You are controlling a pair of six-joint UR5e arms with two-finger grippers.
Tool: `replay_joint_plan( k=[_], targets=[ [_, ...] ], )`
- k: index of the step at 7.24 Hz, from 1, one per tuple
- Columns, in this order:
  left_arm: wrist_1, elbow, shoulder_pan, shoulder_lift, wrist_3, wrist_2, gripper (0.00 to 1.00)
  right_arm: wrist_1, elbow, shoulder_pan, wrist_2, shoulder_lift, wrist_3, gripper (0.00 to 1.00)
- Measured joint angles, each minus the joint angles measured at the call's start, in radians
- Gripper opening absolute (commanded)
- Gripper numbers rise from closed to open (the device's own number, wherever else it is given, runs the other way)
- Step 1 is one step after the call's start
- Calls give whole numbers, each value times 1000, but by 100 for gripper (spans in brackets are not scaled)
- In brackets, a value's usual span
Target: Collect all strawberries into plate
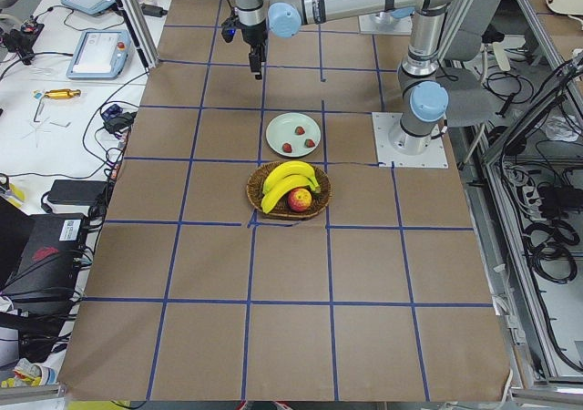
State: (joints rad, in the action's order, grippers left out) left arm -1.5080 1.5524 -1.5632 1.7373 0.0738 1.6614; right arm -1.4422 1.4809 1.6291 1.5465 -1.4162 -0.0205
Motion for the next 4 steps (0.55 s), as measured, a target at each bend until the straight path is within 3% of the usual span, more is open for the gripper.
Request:
replay_joint_plan(
  k=[4],
  targets=[
    [-192,-61,-25,-95,1,-48,100,-96,1,4,2,-3,-60,100]
  ],
)
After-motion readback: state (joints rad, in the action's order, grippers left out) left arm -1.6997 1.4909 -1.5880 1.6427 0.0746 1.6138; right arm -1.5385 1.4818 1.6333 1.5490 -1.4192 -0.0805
